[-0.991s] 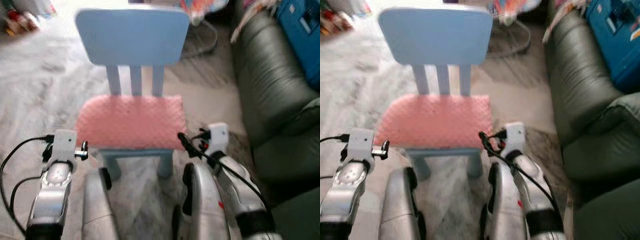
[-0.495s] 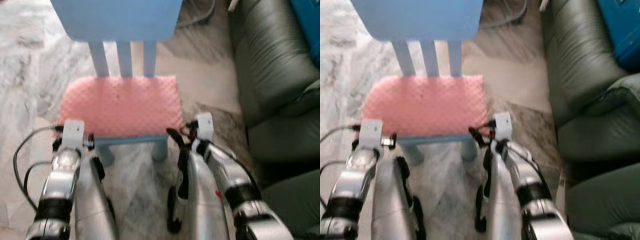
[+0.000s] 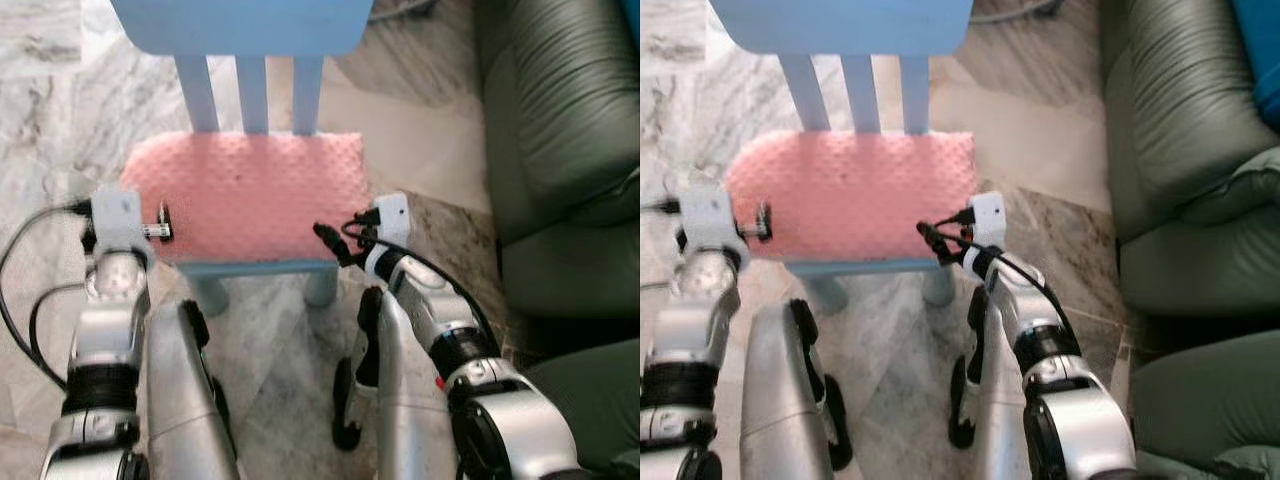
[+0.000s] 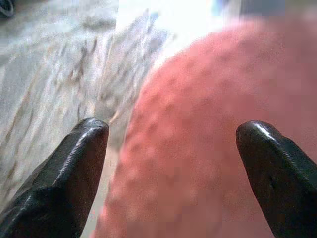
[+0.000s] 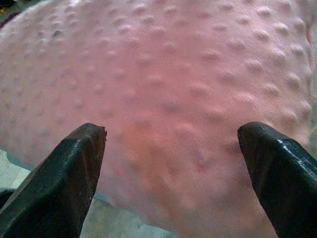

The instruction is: Move the pillow to the sofa

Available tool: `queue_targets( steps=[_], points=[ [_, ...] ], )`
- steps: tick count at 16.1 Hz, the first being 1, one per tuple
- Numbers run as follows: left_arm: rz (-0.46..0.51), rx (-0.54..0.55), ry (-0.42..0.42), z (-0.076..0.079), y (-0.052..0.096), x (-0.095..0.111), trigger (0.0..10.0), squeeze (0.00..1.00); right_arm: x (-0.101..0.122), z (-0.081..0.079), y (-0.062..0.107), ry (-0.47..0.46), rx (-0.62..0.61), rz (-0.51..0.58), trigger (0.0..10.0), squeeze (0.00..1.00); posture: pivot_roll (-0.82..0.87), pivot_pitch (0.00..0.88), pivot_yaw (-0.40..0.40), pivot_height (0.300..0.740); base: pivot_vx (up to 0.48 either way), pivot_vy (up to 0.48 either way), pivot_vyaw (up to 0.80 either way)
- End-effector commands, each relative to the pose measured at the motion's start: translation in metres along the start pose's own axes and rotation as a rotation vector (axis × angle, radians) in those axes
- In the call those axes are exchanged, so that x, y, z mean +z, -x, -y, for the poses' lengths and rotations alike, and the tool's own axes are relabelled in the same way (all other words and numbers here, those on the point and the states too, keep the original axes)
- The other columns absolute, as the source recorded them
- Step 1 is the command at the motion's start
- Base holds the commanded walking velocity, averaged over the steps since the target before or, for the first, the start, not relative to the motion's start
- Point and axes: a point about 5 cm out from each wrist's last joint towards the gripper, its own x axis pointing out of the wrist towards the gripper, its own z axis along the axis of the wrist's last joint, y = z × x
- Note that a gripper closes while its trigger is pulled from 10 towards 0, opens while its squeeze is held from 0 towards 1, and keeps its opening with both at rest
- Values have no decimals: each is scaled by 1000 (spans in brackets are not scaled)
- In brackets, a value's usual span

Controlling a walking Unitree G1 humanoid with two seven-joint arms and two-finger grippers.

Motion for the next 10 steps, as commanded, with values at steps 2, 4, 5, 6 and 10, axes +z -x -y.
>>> queue_targets(
  steps=[2,4,5,6,10],
  points=[
    [-6,22,11,-8,-7,-7,10000,0,-3,2,-2,-25,-30,12,10000,0,83,399,-118,489,0,0,0],
    [-42,14,9,-5,-12,-16,10000,0,-6,1,-3,-16,-66,10,10000,0,86,411,-122,489,0,0,0],
    [-107,21,48,-1,-15,-29,10000,0,-11,1,-3,-33,-109,7,10000,0,95,422,-127,489,0,0,0],
    [-136,22,88,3,-16,-34,10000,0,-15,0,-3,-40,-130,0,10000,0,97,423,-127,489,0,0,0],
    [-162,-14,124,20,-19,-49,10000,0,-31,-11,-5,-69,-154,-41,10000,0,128,435,-126,489,0,0,0]
  ],
)
